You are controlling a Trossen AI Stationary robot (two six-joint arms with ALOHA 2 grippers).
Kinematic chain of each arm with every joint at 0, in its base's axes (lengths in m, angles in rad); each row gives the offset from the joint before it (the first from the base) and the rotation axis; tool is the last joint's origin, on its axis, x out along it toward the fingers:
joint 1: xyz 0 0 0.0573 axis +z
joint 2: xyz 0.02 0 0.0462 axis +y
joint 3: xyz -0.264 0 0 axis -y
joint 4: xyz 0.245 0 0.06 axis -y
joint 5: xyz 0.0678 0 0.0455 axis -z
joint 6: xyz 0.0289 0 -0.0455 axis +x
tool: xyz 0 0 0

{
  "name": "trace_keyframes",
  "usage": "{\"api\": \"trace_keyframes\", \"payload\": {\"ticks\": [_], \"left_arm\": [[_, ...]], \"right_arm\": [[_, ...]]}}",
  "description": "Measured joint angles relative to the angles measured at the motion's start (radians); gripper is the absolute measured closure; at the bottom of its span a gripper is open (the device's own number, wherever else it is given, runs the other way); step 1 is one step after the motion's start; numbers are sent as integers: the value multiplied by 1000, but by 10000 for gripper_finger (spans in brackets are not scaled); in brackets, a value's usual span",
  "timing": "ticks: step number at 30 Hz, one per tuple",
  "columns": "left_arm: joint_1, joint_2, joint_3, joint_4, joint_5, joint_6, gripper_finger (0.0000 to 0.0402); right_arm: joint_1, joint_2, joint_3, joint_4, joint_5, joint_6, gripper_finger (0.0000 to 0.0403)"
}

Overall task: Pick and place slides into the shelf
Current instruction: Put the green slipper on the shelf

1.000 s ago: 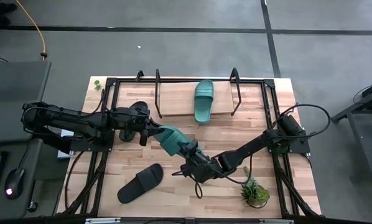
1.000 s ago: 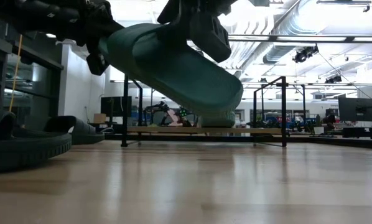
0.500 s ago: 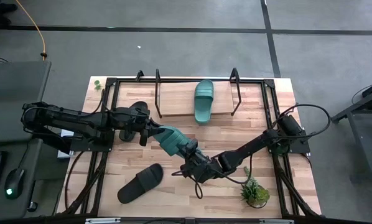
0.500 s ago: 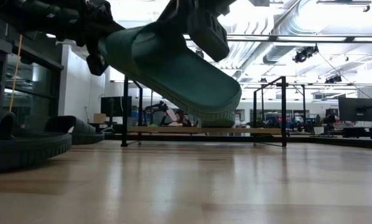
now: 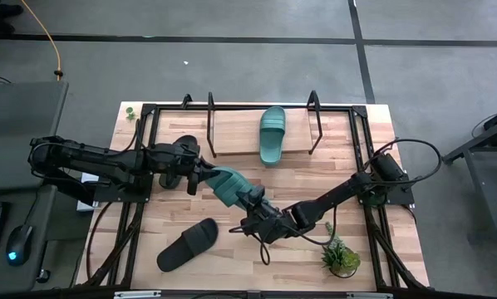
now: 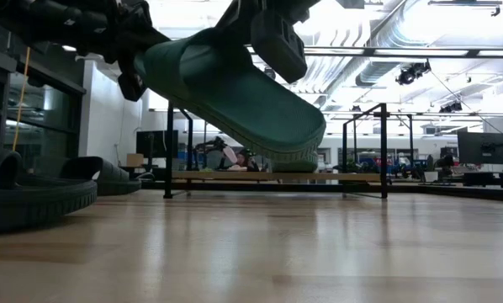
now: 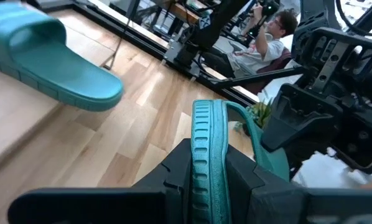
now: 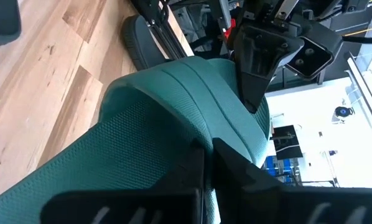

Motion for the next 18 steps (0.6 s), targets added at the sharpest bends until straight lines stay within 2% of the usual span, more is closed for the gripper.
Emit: {"api": "trace_keyframes", "payload": {"ticks": [18], "left_arm": [[-1, 0, 2, 3, -63, 221, 355]], "right_arm": [[5, -12, 0, -24, 38, 53, 403]]}}
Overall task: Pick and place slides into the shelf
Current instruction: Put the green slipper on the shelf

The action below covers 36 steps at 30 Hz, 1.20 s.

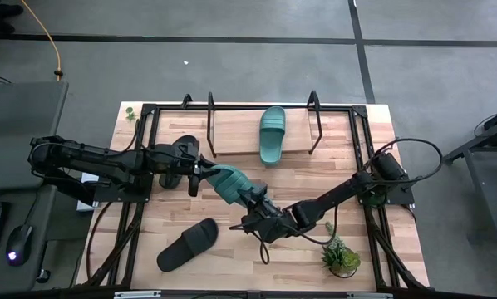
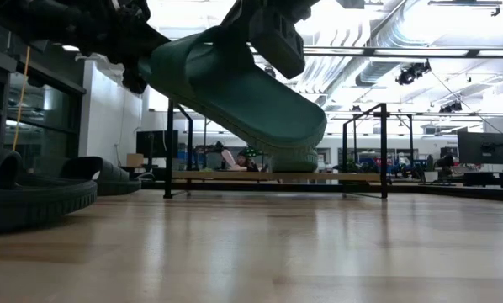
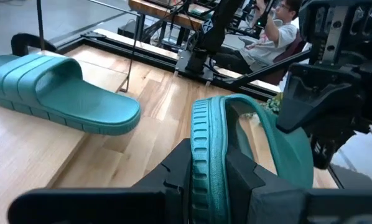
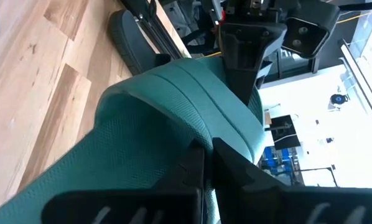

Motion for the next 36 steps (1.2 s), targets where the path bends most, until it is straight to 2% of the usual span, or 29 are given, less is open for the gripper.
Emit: {"api": "trace_keyframes", "payload": {"ticks": [9, 17, 21, 29, 36], "left_arm": [[0, 0, 0, 0, 0, 26, 346], [2, -1, 0, -1, -26, 25, 258], [2, -1, 0, 4, -56, 24, 234], [2, -1, 0, 42, -74, 21, 227], [1, -1, -1, 45, -72, 21, 227]], "right_arm": [[9, -29, 0, -55, -5, 74, 403], [15, -36, 0, -130, 21, 115, 403], [10, -42, 0, -168, 62, 155, 403], [7, -91, 0, -300, 172, 302, 403], [-5, -160, 0, -501, 217, 538, 403]]}}
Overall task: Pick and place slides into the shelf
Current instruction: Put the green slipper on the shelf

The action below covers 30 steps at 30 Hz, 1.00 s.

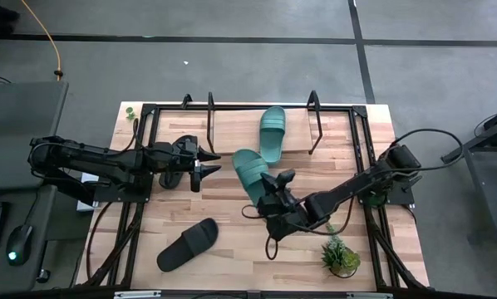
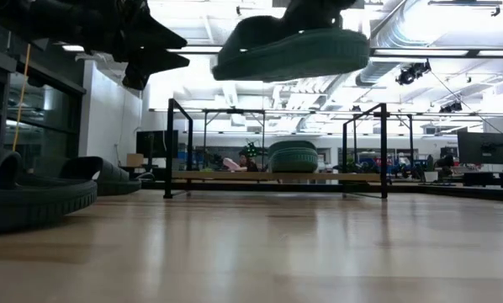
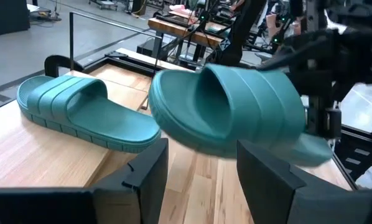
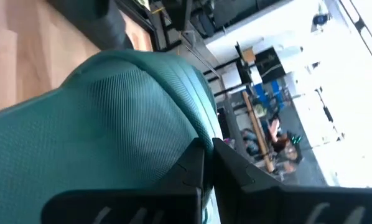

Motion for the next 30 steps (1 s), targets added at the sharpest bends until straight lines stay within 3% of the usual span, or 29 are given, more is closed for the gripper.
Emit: {"api": "trace_keyframes", "payload": {"ticks": [17, 30], "left_arm": [[0, 1, 0, 5, 19, -19, 227], [0, 1, -1, -68, 113, -69, 227]], "right_arm": [[-154, -31, 0, -507, 21, 502, 403], [-196, -31, 0, -1052, 129, 1082, 403]]}}
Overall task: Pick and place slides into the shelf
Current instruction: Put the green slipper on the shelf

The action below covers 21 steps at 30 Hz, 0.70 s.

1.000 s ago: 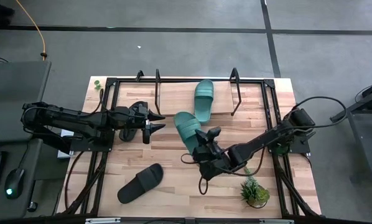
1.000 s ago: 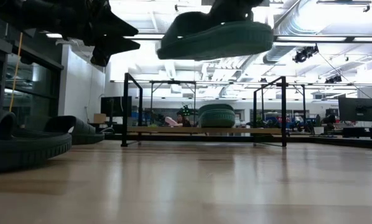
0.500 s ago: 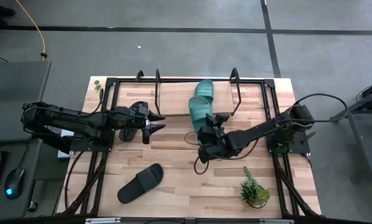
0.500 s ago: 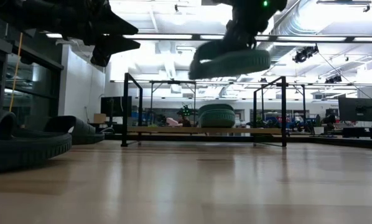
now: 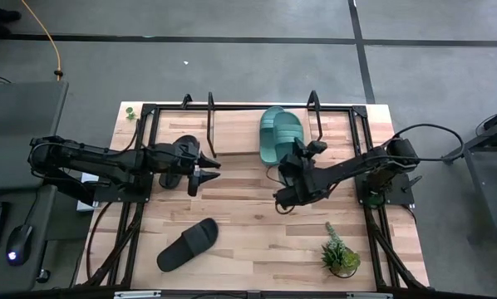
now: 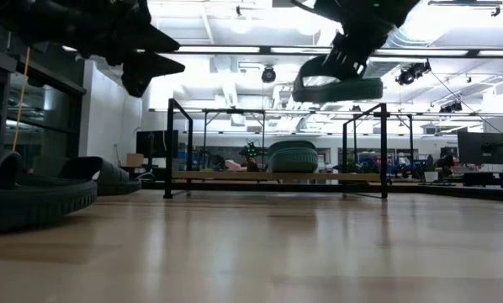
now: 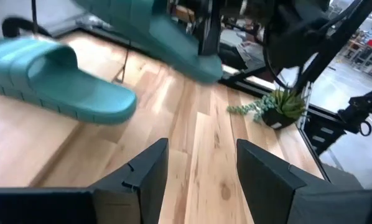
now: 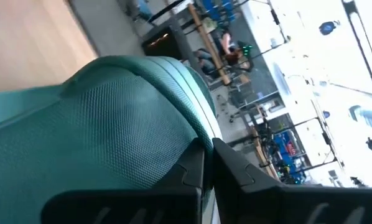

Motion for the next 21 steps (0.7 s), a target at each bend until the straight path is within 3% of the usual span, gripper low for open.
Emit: {"api": "trace_keyframes", "payload": {"ticks": [8, 16, 21], "left_arm": [[-1, 0, 0, -35, 5, -37, 227], [-1, 0, 0, -52, 5, -38, 227], [-1, 0, 0, -54, 5, -37, 227]], "right_arm": [[-15, 0, -60, -142, 19, 200, 403], [-61, -59, -118, -110, -5, 219, 403], [-65, -124, -141, -13, -17, 130, 403]]}}
